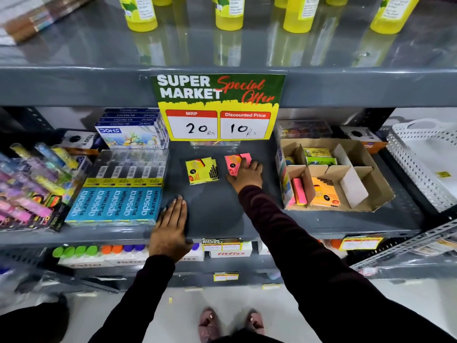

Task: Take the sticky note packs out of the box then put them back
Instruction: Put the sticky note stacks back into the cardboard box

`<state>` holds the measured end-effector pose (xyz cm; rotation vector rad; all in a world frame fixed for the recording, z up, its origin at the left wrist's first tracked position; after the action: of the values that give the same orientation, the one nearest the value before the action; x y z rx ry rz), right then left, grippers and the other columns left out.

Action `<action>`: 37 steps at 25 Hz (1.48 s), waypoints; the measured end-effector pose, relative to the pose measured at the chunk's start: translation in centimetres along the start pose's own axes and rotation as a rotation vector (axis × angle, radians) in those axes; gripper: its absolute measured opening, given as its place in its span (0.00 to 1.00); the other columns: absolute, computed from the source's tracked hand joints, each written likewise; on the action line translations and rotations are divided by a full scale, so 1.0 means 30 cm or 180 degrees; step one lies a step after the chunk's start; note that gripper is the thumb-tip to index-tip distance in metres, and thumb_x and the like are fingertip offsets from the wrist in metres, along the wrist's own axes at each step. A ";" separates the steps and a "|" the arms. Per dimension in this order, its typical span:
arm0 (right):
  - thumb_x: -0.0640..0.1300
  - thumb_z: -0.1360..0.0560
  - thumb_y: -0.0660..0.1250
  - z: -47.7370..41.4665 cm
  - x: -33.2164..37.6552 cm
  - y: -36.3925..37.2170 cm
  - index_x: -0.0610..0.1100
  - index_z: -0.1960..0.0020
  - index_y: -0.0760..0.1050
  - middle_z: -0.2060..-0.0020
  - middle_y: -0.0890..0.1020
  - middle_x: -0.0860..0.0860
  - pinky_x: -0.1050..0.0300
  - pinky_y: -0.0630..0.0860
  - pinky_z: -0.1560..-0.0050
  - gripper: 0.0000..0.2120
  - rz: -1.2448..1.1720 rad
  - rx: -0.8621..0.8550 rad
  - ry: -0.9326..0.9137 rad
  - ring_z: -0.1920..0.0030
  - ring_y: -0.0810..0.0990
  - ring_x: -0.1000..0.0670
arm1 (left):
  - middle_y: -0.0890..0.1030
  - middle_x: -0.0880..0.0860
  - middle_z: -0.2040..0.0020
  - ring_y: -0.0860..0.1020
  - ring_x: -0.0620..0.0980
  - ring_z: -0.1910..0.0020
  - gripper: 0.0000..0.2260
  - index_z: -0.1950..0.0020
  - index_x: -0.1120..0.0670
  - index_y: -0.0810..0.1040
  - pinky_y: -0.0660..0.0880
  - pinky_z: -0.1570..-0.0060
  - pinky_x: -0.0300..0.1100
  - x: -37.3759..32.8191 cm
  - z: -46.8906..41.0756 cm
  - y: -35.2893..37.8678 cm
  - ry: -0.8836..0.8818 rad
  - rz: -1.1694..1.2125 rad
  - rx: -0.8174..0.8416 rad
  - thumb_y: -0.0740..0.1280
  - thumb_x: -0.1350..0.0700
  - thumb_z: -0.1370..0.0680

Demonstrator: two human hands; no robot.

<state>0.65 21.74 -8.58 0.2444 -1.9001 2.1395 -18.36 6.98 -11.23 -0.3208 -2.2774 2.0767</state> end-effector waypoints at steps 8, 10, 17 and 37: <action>0.59 0.29 0.65 0.176 -0.055 -0.192 0.34 0.28 0.57 0.40 0.71 0.30 0.42 0.60 0.32 0.41 -0.0315 -0.0901 -0.0085 0.38 0.68 0.32 | 0.65 0.63 0.29 0.64 0.59 0.30 0.51 0.29 0.65 0.62 0.59 0.32 0.53 -0.002 -0.006 0.015 -0.0046 -0.0176 0.0093 0.80 0.48 0.45; 0.63 0.31 0.59 0.271 -0.153 -0.316 0.35 0.29 0.62 0.42 0.74 0.30 0.41 0.61 0.34 0.41 -0.0470 -0.1398 -0.0027 0.39 0.70 0.32 | 0.63 0.63 0.28 0.62 0.59 0.29 0.52 0.29 0.65 0.61 0.54 0.30 0.51 0.002 -0.007 0.021 -0.0071 -0.0190 0.0152 0.80 0.47 0.45; 0.65 0.41 0.55 0.431 -0.677 -0.428 0.35 0.34 0.66 0.43 0.74 0.30 0.40 0.67 0.38 0.44 -0.1673 -0.2081 0.1130 0.41 0.71 0.32 | 0.63 0.63 0.28 0.62 0.60 0.29 0.54 0.29 0.65 0.60 0.52 0.30 0.51 0.007 -0.007 0.030 -0.0085 -0.0247 0.0161 0.80 0.46 0.46; 0.61 0.29 0.45 0.378 -0.689 -0.240 0.42 0.31 0.68 0.33 0.67 0.31 0.39 0.61 0.30 0.35 -0.1130 -0.1731 0.1190 0.31 0.61 0.30 | 0.63 0.63 0.28 0.61 0.59 0.30 0.55 0.29 0.65 0.59 0.55 0.30 0.53 0.002 -0.005 0.027 -0.0052 -0.0286 0.0188 0.80 0.44 0.47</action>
<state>21.94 9.44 -6.55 0.0547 -1.9448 1.2802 -18.30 7.20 -12.04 -0.1957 -2.1909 2.1049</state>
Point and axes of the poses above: each hand's wrist, its own z-axis away from the middle knuckle, its own y-axis out of the palm, x = y × z, the point moved 10 cm from there along -z, towards the middle knuckle
